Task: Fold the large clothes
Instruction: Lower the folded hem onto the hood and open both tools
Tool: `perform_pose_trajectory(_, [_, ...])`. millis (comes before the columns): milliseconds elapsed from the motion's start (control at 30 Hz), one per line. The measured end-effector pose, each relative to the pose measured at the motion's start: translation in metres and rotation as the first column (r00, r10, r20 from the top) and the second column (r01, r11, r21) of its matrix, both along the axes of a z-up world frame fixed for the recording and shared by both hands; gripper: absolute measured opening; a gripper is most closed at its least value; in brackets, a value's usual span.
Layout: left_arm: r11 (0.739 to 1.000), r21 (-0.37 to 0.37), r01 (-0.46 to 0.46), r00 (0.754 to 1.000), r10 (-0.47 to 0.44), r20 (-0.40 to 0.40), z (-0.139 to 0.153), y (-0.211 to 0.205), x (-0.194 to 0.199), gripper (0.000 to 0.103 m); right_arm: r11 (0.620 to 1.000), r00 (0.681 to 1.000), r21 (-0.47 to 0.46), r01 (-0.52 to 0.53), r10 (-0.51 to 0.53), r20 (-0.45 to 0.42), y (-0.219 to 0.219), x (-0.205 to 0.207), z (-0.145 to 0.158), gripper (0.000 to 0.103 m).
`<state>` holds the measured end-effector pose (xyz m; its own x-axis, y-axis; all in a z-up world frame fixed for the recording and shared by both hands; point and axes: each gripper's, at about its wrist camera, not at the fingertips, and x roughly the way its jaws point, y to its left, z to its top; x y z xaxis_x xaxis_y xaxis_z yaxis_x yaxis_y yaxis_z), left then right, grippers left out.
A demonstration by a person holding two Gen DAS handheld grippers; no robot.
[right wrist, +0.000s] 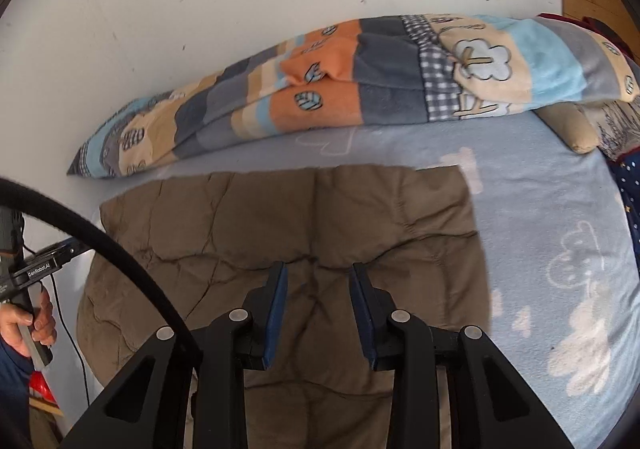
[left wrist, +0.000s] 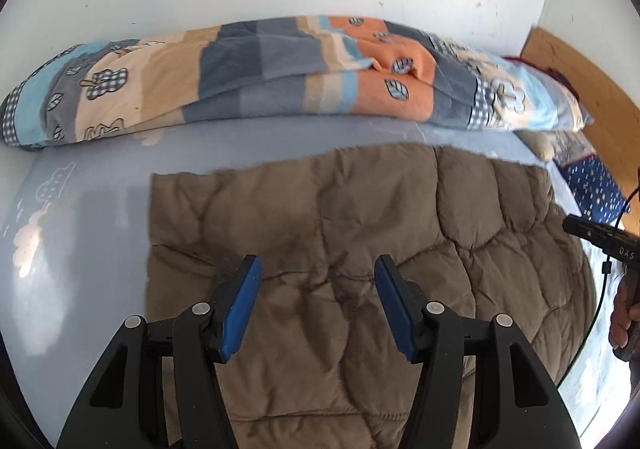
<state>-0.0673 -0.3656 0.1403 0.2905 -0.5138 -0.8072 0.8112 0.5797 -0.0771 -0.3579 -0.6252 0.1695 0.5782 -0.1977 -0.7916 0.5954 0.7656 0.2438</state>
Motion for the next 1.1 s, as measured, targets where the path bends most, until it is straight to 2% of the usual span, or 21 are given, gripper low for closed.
perform_pose_trajectory(67, [0.993,0.12,-0.013,1.0,0.013,-0.006,-0.026,-0.023,0.002,0.058,1.0,0.998,-0.029,-0.01,0.008,-0.07,0.005,0.023,-0.021,0.035])
perform_pose_trajectory(100, [0.989,0.143,-0.025,0.999,0.029,-0.027,-0.038,-0.027,0.004,0.059,0.999,0.992,-0.05,-0.009,0.002,-0.127,0.005,0.033,-0.034,0.039])
perform_pose_trajectory(133, [0.989,0.141,-0.04,0.998,0.047,-0.051,-0.047,-0.03,0.009,0.061,0.998,0.985,-0.06,-0.005,-0.006,-0.175,0.002,0.041,-0.048,0.04])
perform_pose_trajectory(233, [0.992,0.113,-0.057,0.993,0.067,-0.094,-0.058,-0.035,0.023,0.062,1.0,0.976,-0.029,0.008,-0.015,-0.215,-0.011,0.047,-0.076,0.044])
perform_pose_trajectory(367, [0.99,0.12,-0.076,0.993,0.086,-0.084,-0.07,-0.046,0.028,0.065,0.999,0.974,0.034,0.031,-0.022,-0.226,-0.028,0.05,-0.102,0.044])
perform_pose_trajectory(433, [0.986,0.138,-0.092,0.993,0.101,-0.059,-0.068,-0.05,0.026,0.066,0.999,0.969,0.029,0.033,-0.025,-0.247,-0.029,0.056,-0.103,0.044])
perform_pose_trajectory(567, [0.984,0.099,-0.15,0.988,0.154,-0.026,-0.053,-0.033,0.011,0.065,0.999,0.968,0.016,0.051,-0.046,-0.246,-0.021,0.047,-0.093,0.045])
perform_pose_trajectory(767, [0.989,0.023,-0.146,0.986,0.144,0.08,-0.011,0.017,-0.041,0.065,0.991,0.988,-0.014,0.129,-0.13,-0.086,0.022,-0.012,-0.037,0.055])
perform_pose_trajectory(900, [0.99,-0.012,-0.14,0.981,0.141,0.131,0.012,0.05,-0.085,0.065,0.986,0.988,0.067,0.156,-0.155,-0.017,0.061,-0.049,-0.018,0.057])
perform_pose_trajectory(1100, [0.987,-0.047,-0.153,0.969,0.159,0.191,0.033,0.099,-0.145,0.065,0.975,0.98,0.107,0.193,-0.198,0.031,0.118,-0.088,-0.002,0.06])
